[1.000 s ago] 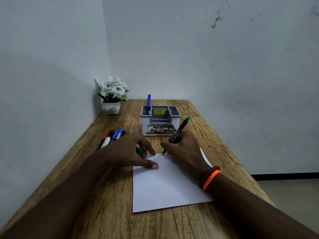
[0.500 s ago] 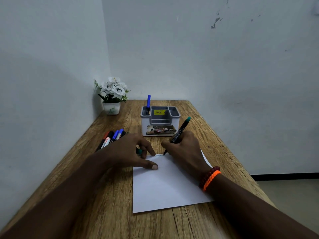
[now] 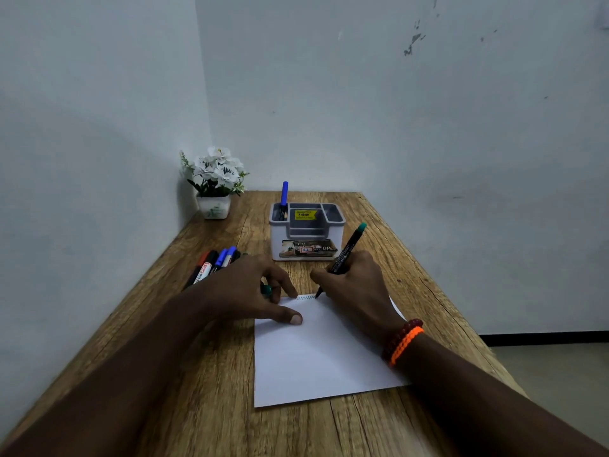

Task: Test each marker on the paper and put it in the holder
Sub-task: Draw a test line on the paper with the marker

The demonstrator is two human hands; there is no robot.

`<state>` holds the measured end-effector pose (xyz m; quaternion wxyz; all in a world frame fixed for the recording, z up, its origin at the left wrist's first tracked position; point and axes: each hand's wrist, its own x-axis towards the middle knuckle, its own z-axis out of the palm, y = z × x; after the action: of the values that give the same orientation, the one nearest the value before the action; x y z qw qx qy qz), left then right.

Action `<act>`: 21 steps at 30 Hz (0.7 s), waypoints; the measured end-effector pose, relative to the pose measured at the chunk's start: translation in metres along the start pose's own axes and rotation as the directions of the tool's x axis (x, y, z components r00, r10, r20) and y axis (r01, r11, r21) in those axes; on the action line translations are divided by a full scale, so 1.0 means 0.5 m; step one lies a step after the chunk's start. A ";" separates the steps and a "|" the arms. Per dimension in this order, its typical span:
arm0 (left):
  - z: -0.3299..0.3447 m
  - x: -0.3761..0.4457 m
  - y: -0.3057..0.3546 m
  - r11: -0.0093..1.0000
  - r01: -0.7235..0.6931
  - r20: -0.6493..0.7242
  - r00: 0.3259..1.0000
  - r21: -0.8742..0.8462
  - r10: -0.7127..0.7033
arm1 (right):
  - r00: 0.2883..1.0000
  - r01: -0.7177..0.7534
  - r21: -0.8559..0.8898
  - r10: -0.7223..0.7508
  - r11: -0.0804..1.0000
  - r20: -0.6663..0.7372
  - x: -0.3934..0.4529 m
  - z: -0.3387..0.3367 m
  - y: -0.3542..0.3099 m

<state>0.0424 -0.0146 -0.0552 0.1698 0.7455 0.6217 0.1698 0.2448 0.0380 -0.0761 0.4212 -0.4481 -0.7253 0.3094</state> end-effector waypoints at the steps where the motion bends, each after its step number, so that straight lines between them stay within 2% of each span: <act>1: 0.000 0.000 -0.001 1.000 0.003 -0.001 1.000 0.001 -0.003 | 1.000 0.000 0.004 0.000 1.000 -0.001 0.000 -0.001 0.000; 6: 0.001 0.002 -0.004 1.000 0.011 -0.001 1.000 0.004 -0.011 | 0.999 0.011 -0.015 -0.011 1.000 -0.040 0.000 -0.003 -0.001; 21: 0.000 0.001 -0.002 1.000 0.016 0.001 1.000 0.006 -0.016 | 1.000 0.003 -0.002 -0.003 1.000 -0.028 0.000 -0.007 -0.001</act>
<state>0.0416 -0.0139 -0.0559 0.1690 0.7412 0.6281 0.1661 0.2477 0.0379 -0.0743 0.4313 -0.4517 -0.7203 0.3019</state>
